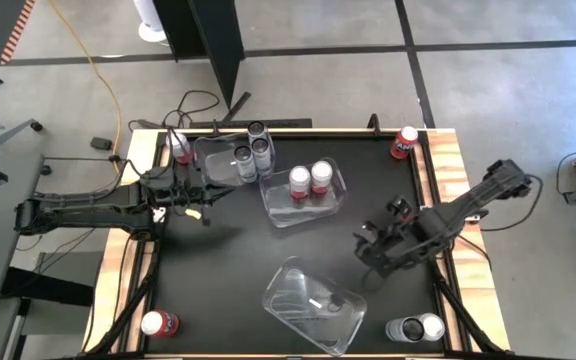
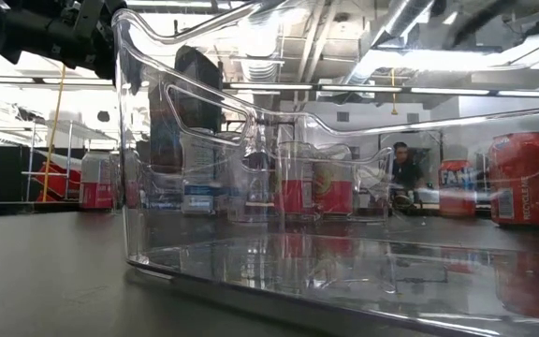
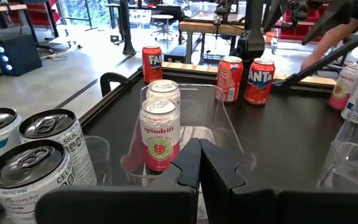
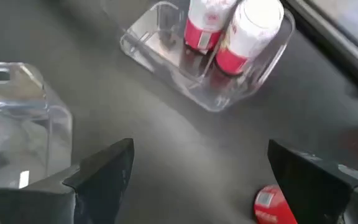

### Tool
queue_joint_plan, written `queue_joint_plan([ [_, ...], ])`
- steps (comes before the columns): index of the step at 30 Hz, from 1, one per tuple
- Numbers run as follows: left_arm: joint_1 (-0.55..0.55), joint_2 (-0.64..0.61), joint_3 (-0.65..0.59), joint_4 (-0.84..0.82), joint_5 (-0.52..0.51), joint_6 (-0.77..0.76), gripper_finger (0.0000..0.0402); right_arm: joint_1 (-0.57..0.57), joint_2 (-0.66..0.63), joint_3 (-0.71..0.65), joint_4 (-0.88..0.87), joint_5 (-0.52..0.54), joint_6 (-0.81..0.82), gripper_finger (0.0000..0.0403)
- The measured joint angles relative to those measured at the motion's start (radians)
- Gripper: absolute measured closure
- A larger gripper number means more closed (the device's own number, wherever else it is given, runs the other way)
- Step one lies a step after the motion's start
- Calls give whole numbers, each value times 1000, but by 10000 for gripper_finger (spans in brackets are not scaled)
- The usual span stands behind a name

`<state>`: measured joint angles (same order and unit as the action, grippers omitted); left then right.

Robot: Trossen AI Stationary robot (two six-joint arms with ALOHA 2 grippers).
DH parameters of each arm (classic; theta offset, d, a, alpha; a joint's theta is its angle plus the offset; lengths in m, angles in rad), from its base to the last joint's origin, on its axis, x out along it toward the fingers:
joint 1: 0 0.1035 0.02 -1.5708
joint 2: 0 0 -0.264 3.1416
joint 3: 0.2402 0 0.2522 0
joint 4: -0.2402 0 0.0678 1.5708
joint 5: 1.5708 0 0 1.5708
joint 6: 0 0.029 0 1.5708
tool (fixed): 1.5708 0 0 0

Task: Sort soda cans
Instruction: Put the top left pink-white soda can in the middle transparent bin

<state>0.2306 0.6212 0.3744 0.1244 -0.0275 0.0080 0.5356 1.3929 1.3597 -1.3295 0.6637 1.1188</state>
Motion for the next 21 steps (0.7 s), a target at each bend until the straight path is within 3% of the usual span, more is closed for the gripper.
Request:
queue_joint_plan([
  [5,0,0,0,2,-15,-17,401,-3,-56,-56,-62,46,93,17],
  [10,0,0,0,7,-34,-23,401,-87,-67,-72,-195,105,291,17],
  [16,0,0,0,5,-46,-19,401,-299,-66,-72,-238,129,381,17],
  [21,0,0,0,5,-49,-17,401,-551,-63,-72,-240,133,396,17],
])
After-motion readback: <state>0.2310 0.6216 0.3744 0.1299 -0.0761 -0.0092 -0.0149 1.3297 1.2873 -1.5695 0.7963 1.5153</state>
